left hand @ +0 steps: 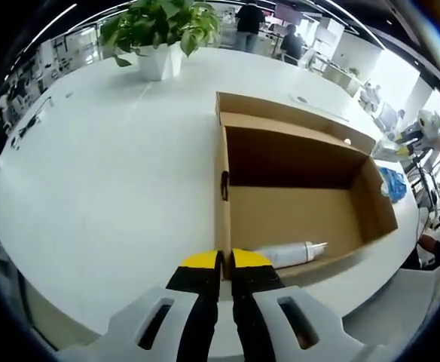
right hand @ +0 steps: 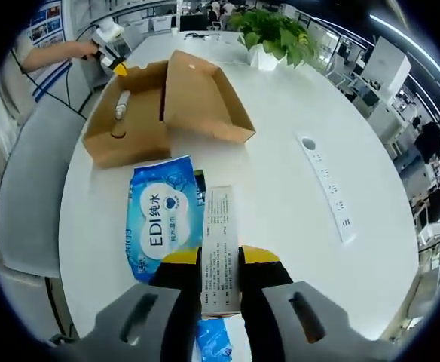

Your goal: Operate the shoe box by opening the lid, removing the specified soft item, and placing it in the target area until the item is outside and the box remains undamaged.

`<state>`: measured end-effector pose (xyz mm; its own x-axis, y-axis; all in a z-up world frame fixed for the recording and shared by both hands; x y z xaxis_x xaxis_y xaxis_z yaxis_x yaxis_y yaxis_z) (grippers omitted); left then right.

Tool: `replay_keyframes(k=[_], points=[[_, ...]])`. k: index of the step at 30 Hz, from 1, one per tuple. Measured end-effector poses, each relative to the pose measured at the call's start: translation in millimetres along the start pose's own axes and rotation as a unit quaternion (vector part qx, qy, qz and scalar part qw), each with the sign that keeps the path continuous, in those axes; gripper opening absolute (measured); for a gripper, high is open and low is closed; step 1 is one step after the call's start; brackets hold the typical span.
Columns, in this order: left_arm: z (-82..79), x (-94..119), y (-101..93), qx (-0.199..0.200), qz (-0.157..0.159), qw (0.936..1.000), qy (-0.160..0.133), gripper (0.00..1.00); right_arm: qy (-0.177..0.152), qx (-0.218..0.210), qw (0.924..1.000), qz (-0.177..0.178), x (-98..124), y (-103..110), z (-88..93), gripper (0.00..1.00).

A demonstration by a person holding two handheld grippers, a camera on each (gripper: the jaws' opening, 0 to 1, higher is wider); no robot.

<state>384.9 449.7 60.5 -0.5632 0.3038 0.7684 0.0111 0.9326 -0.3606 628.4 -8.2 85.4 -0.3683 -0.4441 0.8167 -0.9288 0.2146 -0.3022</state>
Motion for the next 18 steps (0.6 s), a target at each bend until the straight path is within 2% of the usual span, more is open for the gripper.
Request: replay_keyframes(k=[18], points=[[-0.2,-1,-0.6,-0.001,-0.003,1.0000,0.002,0.01,0.053,0.017,0.9985,0.000,-12,-9,46.4,0.16]])
Point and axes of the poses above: the point that each gripper's makers call its tool centre point, and the gripper's own axes: x roughly backward along the fingers, y roughly to its left, z roughly out of its underside, the point moved 3 cm from there along x, roughly backward along the fingers, and after that the axes turned 14 degrees about z, right-handed, at the moved point
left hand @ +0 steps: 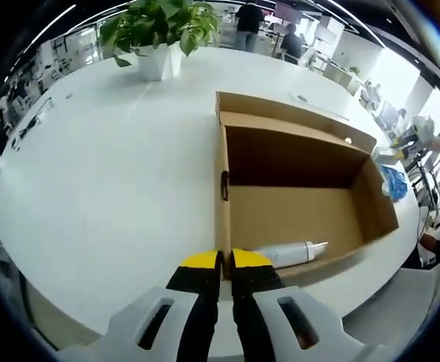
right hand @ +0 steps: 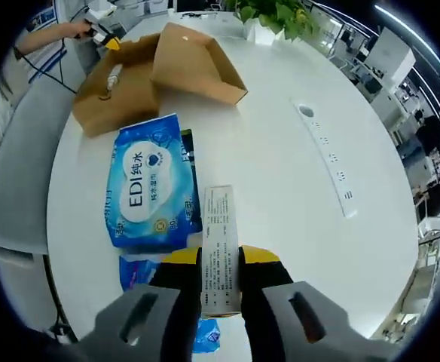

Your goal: Operate the shoe box by opening the lid, removing the specified soft item, and placing it in the target area until the item is outside and the box remains undamaged.

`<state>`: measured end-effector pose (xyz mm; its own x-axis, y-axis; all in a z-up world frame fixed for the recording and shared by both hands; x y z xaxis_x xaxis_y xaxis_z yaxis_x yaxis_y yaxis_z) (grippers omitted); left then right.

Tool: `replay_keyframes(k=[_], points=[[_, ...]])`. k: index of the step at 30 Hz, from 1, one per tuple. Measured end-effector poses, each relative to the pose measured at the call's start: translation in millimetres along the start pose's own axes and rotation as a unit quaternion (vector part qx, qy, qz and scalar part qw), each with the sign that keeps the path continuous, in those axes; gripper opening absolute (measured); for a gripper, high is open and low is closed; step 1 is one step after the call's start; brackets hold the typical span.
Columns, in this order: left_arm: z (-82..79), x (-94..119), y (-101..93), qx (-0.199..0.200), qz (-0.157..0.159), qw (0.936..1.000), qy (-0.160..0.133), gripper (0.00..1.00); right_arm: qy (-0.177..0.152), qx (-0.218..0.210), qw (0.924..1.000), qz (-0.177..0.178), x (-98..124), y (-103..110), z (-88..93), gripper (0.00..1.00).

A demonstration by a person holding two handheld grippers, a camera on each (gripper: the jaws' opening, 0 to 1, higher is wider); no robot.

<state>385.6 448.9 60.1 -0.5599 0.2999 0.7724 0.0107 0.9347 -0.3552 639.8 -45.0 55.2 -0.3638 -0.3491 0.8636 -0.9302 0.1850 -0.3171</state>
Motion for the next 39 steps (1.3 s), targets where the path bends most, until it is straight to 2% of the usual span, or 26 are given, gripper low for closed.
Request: replay_keyframes(k=[11,15,17,21,27,30,39], points=[[-0.2,-1,-0.3,-0.003,-0.002,1.0000,0.005,0.01,0.038,0.025,0.9989,0.000,-6,-5,29.2,0.16],[0.1,-1,0.1,-0.003,-0.001,1.0000,0.006,0.01,0.064,0.056,0.9963,0.001,-9,-6,41.7,0.16],[0.2,-1,0.4,-0.003,-0.001,1.0000,0.005,0.01,0.065,0.054,0.9964,0.000,-11,-7,44.2,0.16],[0.5,0,0.2,-0.002,-0.001,1.0000,0.005,0.01,0.076,0.087,0.9933,0.000,-14,-7,51.9,0.16],[0.7,0,0.1,-0.004,-0.001,1.0000,0.005,0.01,0.088,0.107,0.9904,0.001,-15,-8,61.7,0.17],[0.8,0,0.1,-0.005,-0.002,1.0000,0.004,0.01,0.087,0.117,0.9892,0.004,-12,-7,61.3,0.17],[0.4,0,0.5,-0.006,-0.001,1.0000,0.006,0.02,0.096,0.113,0.9889,0.010,-5,-4,60.3,0.17]])
Point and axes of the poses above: the point that each gripper's makers call its tool centre point, and the gripper's own axes: x roughly backward along the fingers, y roughly to its left, z roughly out of its underside, the point moved 3 cm from there along x, roughly backward along the fingers, and after that the axes turned 14 degrees about z, right-handed, at the moved point
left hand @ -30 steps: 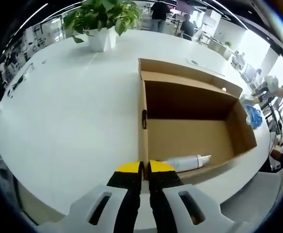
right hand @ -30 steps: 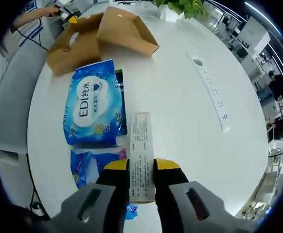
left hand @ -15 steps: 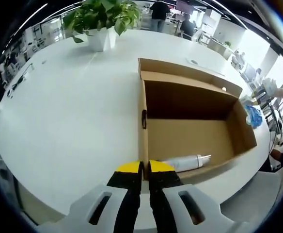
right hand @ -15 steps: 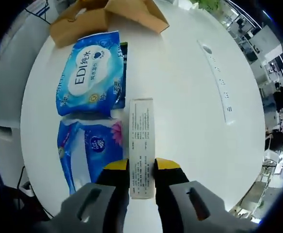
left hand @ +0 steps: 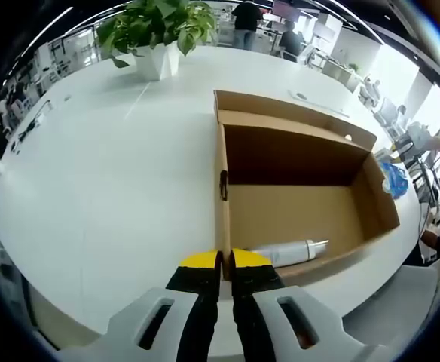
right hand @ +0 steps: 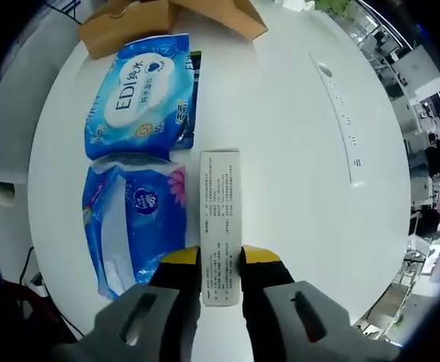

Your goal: Operate the shoe box by opening the lid, removing the specified soft item, and placing it in the target area until the item is outside and the box remains undamaged.

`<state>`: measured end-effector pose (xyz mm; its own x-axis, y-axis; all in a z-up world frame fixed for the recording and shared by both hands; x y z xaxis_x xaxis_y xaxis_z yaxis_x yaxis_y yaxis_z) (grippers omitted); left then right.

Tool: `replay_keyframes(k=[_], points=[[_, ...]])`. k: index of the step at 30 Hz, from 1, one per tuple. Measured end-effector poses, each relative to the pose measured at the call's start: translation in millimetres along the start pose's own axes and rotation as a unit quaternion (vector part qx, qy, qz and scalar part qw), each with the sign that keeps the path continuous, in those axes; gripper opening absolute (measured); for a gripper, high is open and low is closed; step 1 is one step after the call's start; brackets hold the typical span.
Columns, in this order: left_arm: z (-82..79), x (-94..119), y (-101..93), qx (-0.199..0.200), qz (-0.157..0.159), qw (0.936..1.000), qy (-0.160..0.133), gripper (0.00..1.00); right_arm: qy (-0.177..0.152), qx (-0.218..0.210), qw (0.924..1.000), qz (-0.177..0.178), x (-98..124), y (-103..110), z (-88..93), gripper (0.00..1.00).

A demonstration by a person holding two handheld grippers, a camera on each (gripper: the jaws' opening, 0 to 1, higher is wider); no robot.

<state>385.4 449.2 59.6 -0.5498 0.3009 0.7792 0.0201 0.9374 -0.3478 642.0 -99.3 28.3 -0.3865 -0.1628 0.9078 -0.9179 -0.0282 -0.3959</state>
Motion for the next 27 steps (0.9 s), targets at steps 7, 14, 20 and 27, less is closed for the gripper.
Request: replay_keyframes(k=[7,14,20,27], points=[[0.2,0,-0.2,0.002,0.000,1.0000,-0.001,0.02,0.006,0.002,0.9999,0.011,2,-2,0.9,0.20],[-0.3,-2,-0.2,-0.011,-0.004,0.9999,0.005,0.03,0.002,-0.012,0.9996,0.024,9,-8,2.2,0.23],[-4.0,-3,-2.4,-0.063,-0.007,0.9979,0.012,0.04,-0.005,-0.035,0.9984,0.043,20,-12,0.9,0.29],[-21.0,-1,-9.7,-0.133,-0.014,0.9910,0.004,0.18,-0.029,-0.133,0.9882,0.070,40,-14,-9.1,0.40]])
Point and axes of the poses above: the point that each gripper's makers call its tool centre point, and the gripper's own axes: x roughly backward along the fingers, y roughly to its left, z roughly out of its underside, the point moved 3 cm from there along x, roughly backward along the fingers, and after that the axes turned 14 degrees about z, right-handed, at the moved point
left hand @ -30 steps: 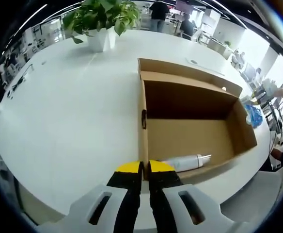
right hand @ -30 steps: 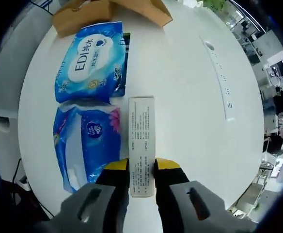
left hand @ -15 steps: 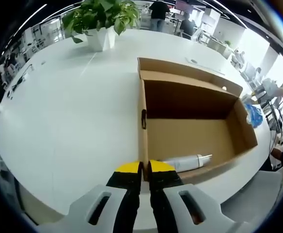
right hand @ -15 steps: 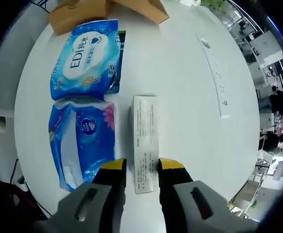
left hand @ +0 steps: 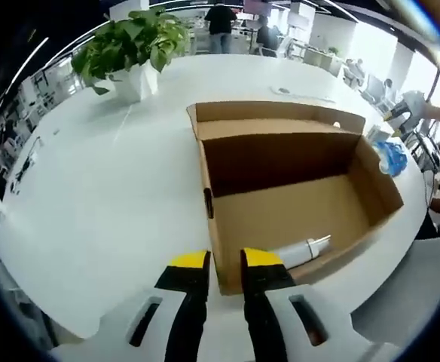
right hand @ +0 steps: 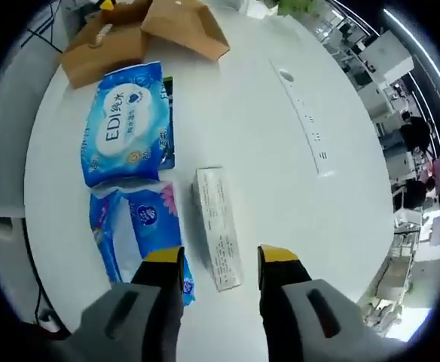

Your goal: Operate the shoe box by opening the lid, removing the specified soft item, and placing it in the target area until the item is outside and the box remains undamaged.

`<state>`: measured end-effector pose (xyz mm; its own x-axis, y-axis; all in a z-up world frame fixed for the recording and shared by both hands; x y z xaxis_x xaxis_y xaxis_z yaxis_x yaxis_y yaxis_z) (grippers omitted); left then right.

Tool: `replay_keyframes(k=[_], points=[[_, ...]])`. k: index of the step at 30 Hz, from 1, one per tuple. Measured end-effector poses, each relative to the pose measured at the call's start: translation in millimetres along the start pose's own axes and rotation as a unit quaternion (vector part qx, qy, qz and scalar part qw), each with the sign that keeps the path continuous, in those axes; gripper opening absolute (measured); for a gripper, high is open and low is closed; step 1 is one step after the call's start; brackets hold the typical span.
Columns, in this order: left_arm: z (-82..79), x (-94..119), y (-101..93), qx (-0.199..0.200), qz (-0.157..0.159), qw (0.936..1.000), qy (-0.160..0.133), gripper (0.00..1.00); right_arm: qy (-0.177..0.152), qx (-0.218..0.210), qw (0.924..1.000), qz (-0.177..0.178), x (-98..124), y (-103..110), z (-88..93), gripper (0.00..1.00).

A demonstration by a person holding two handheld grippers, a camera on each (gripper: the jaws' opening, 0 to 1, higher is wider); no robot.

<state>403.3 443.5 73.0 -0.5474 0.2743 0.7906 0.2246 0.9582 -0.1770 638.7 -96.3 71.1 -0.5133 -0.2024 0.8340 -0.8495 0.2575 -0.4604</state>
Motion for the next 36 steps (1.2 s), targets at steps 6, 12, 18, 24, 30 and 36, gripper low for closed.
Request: replay_keyframes(k=[6,12,18,24,30,36], points=[[-14.7,3,-3.5,-0.040,0.008,0.9992,-0.001,0.25,-0.030,-0.111,0.9933,0.009,19,3,-12.6,0.50],[-31.1,-1,-14.0,-0.109,0.046,0.9929,0.014,0.30,-0.062,-0.175,0.9825,0.017,38,16,-24.3,0.61],[-41.6,-5,-19.5,-0.159,0.070,0.9840,0.039,0.38,-0.086,-0.215,0.9725,0.024,54,36,-33.5,0.72],[-50.8,-13,-25.3,-0.211,0.101,0.9691,0.077,0.44,-0.110,-0.240,0.9640,0.035,71,62,-44.3,0.81],[-51.4,-18,-30.6,-0.247,0.132,0.9531,0.115,0.47,-0.117,-0.254,0.9592,0.043,84,89,-47.0,0.90],[-47.1,-24,-33.1,-0.300,0.165,0.9263,0.157,0.49,-0.125,-0.281,0.9501,0.050,100,110,-43.6,0.96]])
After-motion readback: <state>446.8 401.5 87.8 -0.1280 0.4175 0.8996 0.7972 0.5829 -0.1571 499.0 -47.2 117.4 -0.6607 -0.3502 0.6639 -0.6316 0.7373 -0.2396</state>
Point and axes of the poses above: the point that each gripper's makers call its tool centre point, and the gripper's own axes: x roughly backward along the fingers, y roughly to its left, z roughly out of its underside, the point moved 3 cm from there along x, roughly backward along the fingers, and after that the axes turned 14 degrees about z, right-handed, at the moved point
